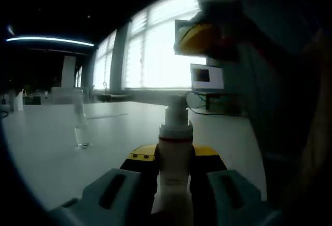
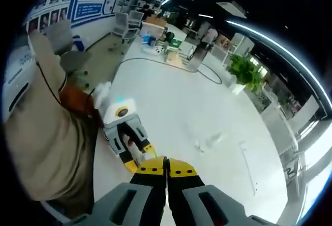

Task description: Clamp pump bottle remove cover press pump head put on cover

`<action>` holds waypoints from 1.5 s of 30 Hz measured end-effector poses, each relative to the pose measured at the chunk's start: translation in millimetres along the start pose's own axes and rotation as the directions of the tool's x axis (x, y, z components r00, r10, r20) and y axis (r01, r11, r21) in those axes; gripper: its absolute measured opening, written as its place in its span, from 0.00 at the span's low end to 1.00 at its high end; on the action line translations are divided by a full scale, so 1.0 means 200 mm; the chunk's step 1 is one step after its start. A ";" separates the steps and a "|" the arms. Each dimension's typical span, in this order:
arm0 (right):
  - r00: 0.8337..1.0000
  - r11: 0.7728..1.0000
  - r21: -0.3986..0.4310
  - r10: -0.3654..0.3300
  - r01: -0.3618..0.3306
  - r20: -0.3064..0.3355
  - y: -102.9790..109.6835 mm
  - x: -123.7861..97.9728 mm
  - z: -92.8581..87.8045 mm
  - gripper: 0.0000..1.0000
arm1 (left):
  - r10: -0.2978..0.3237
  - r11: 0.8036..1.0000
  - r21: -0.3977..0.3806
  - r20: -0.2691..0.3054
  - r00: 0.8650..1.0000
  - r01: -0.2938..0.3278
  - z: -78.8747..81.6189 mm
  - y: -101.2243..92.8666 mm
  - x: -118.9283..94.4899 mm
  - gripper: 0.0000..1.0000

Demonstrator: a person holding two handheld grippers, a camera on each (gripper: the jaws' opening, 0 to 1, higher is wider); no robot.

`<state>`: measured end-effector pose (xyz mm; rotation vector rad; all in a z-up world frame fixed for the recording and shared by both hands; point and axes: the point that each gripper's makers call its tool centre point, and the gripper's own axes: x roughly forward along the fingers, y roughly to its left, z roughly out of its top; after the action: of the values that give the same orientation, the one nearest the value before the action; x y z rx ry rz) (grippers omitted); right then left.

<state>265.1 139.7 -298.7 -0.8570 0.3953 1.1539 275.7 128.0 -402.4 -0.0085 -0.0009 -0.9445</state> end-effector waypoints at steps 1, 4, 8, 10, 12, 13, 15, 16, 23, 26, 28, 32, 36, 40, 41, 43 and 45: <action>1.000 1.000 -0.003 0.006 -0.006 -0.006 0.00 0.00 0.01 0.00 | 0.000 1.000 0.000 0.000 1.000 0.000 0.00 0.00 0.00 0.14; 1.000 1.000 -0.008 0.022 -0.022 -0.022 0.00 0.01 0.02 0.00 | 0.000 1.000 -0.001 0.000 1.000 0.000 0.00 0.00 0.00 0.14; 0.997 0.999 -0.029 0.044 -0.046 -0.061 0.01 0.03 0.01 0.00 | 0.000 1.000 -0.001 0.000 1.000 0.000 0.00 0.00 0.00 0.14; 0.995 0.997 -0.039 0.060 -0.063 -0.080 0.03 0.05 0.01 0.00 | 0.000 1.000 0.000 0.000 1.000 0.000 0.00 0.00 0.00 0.14; 0.991 0.995 -0.046 0.082 -0.087 -0.102 0.04 0.06 0.01 0.00 | 0.000 1.000 0.000 0.000 1.000 0.000 0.00 0.00 0.00 0.14; 0.990 0.994 -0.054 0.090 -0.096 -0.113 0.04 0.07 0.00 0.00 | 0.000 1.000 0.000 0.000 1.000 0.000 0.00 0.00 0.00 0.14; 0.985 0.991 -0.073 0.102 -0.113 -0.136 0.06 0.08 0.00 0.00 | 0.000 1.000 0.000 0.000 1.000 0.000 0.00 0.00 0.00 0.14; 0.984 0.990 -0.079 0.106 -0.118 -0.145 0.06 0.09 0.00 0.00 | 0.000 1.000 0.000 0.000 1.000 0.000 0.00 0.00 0.00 0.14; 0.972 0.982 -0.097 0.141 -0.161 -0.186 0.07 0.13 -0.01 0.00 | 0.000 1.000 0.000 0.000 1.000 0.000 0.00 0.00 0.00 0.14; 0.967 0.979 -0.099 0.156 -0.178 -0.201 0.07 0.14 -0.03 0.00 | 0.000 1.000 0.001 0.000 1.000 0.000 0.00 0.00 0.00 0.14; 0.963 0.977 -0.099 0.167 -0.191 -0.213 0.07 0.14 -0.04 0.00 | 0.000 1.000 0.002 0.000 1.000 0.000 0.00 0.00 0.00 0.14; 0.956 0.973 -0.098 0.185 -0.211 -0.227 0.08 0.15 -0.05 0.00 | -0.001 1.000 0.002 0.000 1.000 0.001 0.00 -0.01 0.00 0.14; 0.949 0.966 -0.101 0.208 -0.237 -0.237 0.10 0.16 -0.07 0.00 | -0.001 1.000 0.001 0.000 1.000 0.001 0.00 -0.01 0.00 0.14; 0.942 0.959 -0.109 0.228 -0.260 -0.245 0.13 0.17 -0.07 0.00 | -0.001 1.000 0.002 0.000 1.000 0.001 0.00 -0.01 0.00 0.14; 0.942 0.959 -0.110 0.228 -0.261 -0.247 0.13 0.17 -0.07 0.00 | -0.001 1.000 0.002 0.000 1.000 0.001 0.00 -0.01 0.00 0.14; 0.940 0.958 -0.114 0.230 -0.265 -0.251 0.14 0.17 -0.07 0.00 | -0.001 1.000 0.002 0.000 1.000 0.001 0.00 -0.01 0.00 0.14; 0.938 0.956 -0.115 0.235 -0.271 -0.253 0.14 0.18 -0.07 0.00 | -0.001 1.000 0.002 0.001 1.000 0.001 0.00 -0.01 0.00 0.14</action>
<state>254.6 155.5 -343.1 -1.1040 0.6375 1.3354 273.9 126.9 -402.0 -0.0066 -0.0026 -0.9456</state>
